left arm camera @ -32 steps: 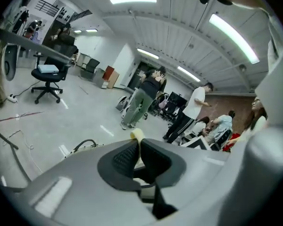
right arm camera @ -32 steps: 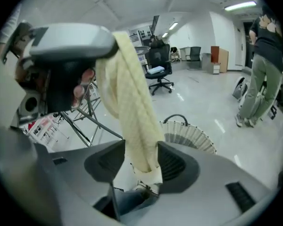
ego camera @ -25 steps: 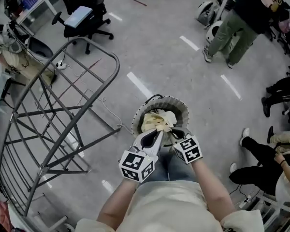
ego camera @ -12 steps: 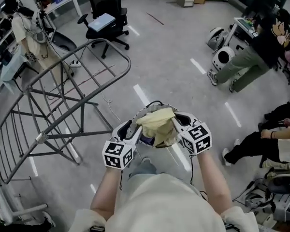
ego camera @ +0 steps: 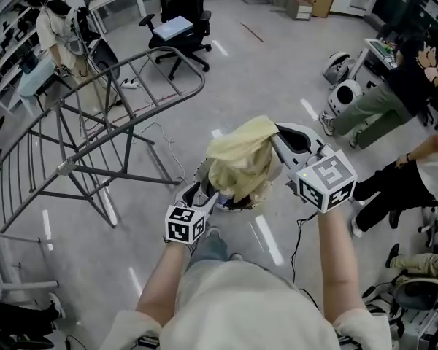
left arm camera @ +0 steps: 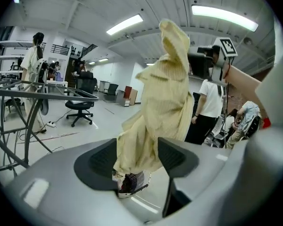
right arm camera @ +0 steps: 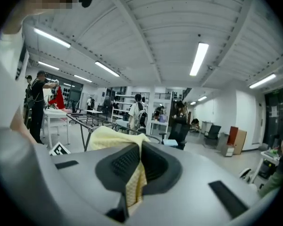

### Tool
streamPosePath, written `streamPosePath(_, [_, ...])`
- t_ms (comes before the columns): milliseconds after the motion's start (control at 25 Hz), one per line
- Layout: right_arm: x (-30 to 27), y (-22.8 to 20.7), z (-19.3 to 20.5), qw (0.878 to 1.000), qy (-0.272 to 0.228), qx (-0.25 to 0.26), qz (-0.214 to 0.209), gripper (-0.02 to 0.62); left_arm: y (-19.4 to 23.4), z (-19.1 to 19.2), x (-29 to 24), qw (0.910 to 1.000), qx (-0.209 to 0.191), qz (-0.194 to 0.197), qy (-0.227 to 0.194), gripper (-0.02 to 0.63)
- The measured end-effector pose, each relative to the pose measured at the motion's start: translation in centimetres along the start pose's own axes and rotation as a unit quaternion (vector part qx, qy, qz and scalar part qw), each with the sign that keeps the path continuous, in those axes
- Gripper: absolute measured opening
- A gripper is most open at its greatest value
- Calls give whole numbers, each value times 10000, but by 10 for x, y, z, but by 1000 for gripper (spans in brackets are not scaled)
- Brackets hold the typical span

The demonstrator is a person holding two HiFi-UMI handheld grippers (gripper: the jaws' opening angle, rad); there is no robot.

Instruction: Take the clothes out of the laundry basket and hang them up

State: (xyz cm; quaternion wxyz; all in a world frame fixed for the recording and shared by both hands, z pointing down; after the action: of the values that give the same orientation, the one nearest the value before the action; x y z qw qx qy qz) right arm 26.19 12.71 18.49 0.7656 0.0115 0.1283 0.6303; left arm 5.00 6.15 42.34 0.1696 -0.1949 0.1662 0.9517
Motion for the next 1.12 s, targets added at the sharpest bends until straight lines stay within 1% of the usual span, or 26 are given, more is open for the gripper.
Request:
streamPosePath(80, [16, -1, -23, 9995, -224, 167, -109, 8, 0, 13, -8, 9999, 70, -68, 69, 272])
streamPosePath(120, [26, -2, -35, 9990, -328, 262, -167, 8, 3, 19, -12, 9997, 206, -115, 74, 273])
streamPosePath(200, [46, -2, -57, 9972, -482, 461, -341, 8, 15, 25, -17, 9978, 656, -111, -20, 274])
streamPosePath(240, [57, -3, -66, 9960, -530, 558, -452, 8, 21, 27, -18, 9958, 915, -44, -86, 285])
streamPosePath(320, [80, -4, -81, 9932, -601, 757, -642, 9, 30, 28, -24, 9903, 1361, 246, -119, 303])
streamPosePath(360, [92, -5, -87, 9916, -632, 843, -745, 9, 30, 27, -28, 9869, 1537, 485, -88, 316])
streamPosePath(400, [103, -6, -93, 9900, -663, 906, -860, 8, 26, 25, -33, 9816, 1737, 794, -76, 323])
streamPosePath(440, [113, -7, -99, 9884, -699, 946, -957, 9, 21, 22, -39, 9721, 2026, 1177, -119, 335])
streamPosePath(480, [122, -9, -105, 9873, -730, 971, -1020, 9, 14, 17, -46, 9563, 2422, 1622, -213, 362])
streamPosePath(520, [131, -11, -109, 9868, -742, 984, -1049, 8, 5, 13, -55, 9337, 2880, 2106, -305, 396])
streamPosePath(560, [139, -13, -109, 9868, -730, 996, -1050, 9, -7, 10, -64, 9056, 3320, 2616, -343, 402])
streamPosePath(600, [148, -16, -107, 9871, -700, 1016, -1017, 8, -23, 7, -73, 8751, 3674, 3134, -322, 400])
streamPosePath(640, [156, -18, -102, 9878, -654, 1047, -951, 8, -41, 5, -81, 8488, 3880, 3581, -287, 399])
streamPosePath(680, [163, -19, -96, 9887, -594, 1076, -864, 9, -56, 3, -87, 8349, 3919, 3853, -292, 351])
streamPosePath(720, [168, -21, -89, 9897, -525, 1086, -766, 9, -65, 1, -91, 8352, 3840, 3919, -363, 207])
streamPosePath(760, [173, -23, -82, 9911, -450, 1063, -666, 9, -69, -2, -91, 8427, 3731, 3851, -485, 90])
streamPosePath(800, [177, -26, -74, 9927, -375, 999, -566, 8, -69, -6, -90, 8506, 3635, 3747, -630, 62])
streamPosePath(920, [190, -37, -46, 9973, -196, 638, -302, 9, -55, -24, -71, 8715, 3373, 3421, -983, 49])
streamPosePath(960, [194, -42, -35, 9983, -141, 507, -233, 9, -49, -33, -61, 8832, 3128, 3316, -1103, 48])
streamPosePath(1040, [203, -52, -12, 9996, -16, 243, -117, 9, -38, -55, -36, 9065, 2515, 3105, -1364, 46])
streamPosePath(1120, [208, -57, 15, 9999, 136, -51, -56, 9, -28, -74, -5, 9223, 2075, 2853, -1582, 44])
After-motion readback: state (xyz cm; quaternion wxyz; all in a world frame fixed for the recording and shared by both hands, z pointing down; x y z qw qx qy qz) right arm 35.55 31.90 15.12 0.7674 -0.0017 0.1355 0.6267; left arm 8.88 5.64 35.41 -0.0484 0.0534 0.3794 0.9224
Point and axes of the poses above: the fingertips, and each gripper's own axes: x backward along the fingers, y to its left, z out of its underside, the point moved 7 cm from there along x, backward along the fingers, and after that the axes turned 3 degrees about z, right-handed, at the moved point
